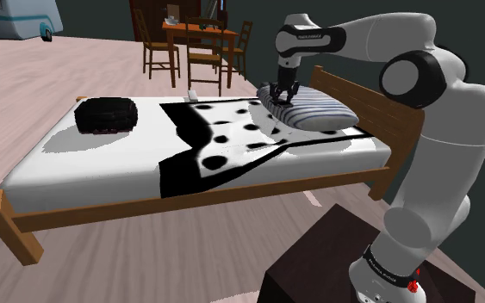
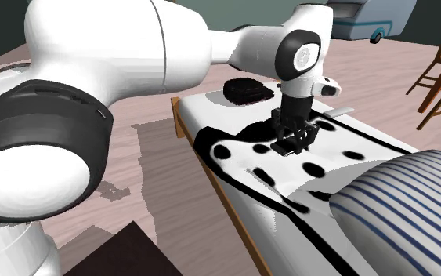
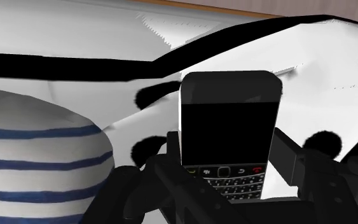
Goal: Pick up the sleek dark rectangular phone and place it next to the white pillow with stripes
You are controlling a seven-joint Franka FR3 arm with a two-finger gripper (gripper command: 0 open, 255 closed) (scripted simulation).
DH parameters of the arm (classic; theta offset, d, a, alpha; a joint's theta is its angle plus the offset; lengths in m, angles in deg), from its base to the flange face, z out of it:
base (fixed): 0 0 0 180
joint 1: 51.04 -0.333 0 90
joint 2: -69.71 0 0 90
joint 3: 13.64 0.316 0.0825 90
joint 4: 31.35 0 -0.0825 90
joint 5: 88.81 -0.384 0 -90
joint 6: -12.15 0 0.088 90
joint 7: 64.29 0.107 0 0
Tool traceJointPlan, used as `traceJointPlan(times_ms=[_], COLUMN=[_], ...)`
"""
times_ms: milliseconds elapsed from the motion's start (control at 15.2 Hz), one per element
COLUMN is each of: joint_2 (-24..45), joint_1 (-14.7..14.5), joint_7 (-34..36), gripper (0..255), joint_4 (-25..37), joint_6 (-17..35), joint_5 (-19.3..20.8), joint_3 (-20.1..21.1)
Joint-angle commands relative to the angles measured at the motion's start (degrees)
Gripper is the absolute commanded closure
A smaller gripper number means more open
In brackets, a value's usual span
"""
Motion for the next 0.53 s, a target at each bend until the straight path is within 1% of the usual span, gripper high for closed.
traceJointPlan(times_ms=[0, 396, 462], joint_2=[-0.66, -1.35, -1.39], joint_1=[1.71, 6.4, 6.39], joint_7=[-2.75, -10.36, -10.33], gripper=[255, 255, 255], joint_4=[-1.42, -2.51, -3.35], joint_6=[0.94, 1.73, 2.51], joint_5=[-0.29, -1.1, -1.09], joint_3=[-0.99, -3.86, -3.86])
